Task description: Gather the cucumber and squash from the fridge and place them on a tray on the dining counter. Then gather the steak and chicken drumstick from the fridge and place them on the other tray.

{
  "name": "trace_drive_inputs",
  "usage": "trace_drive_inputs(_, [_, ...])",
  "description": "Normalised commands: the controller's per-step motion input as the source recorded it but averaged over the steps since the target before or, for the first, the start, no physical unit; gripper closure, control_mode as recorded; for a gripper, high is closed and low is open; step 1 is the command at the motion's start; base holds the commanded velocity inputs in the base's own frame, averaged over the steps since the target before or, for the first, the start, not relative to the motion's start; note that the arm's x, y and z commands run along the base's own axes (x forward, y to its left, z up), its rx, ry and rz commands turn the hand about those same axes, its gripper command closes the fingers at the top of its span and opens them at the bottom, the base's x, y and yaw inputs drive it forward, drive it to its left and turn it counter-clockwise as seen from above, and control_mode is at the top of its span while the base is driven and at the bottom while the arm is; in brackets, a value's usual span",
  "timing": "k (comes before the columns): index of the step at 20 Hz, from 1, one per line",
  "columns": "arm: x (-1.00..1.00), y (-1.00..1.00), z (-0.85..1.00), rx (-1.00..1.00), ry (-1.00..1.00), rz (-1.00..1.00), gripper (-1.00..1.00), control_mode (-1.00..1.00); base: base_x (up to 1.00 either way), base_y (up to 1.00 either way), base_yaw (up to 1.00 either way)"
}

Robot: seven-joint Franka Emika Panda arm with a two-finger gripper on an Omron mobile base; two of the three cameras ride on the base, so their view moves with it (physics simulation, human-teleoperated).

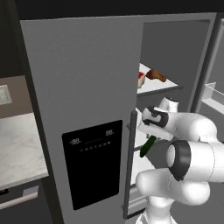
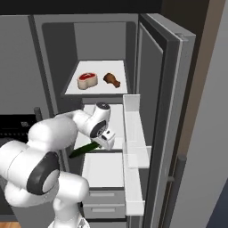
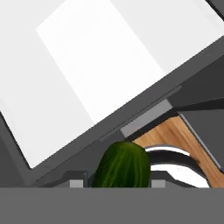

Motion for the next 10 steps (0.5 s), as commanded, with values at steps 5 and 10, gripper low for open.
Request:
trace_drive_inputs(5, [-0.55, -0.08, 1.0, 0.01, 0.14, 0.0, 1.0, -1.0, 0.0, 0.0, 0.0])
trace_drive_inputs(10, [-0.62, 0.0, 0.93, 0.0, 0.09, 0.0, 1.0, -1.0, 0.0, 0.0, 0.0])
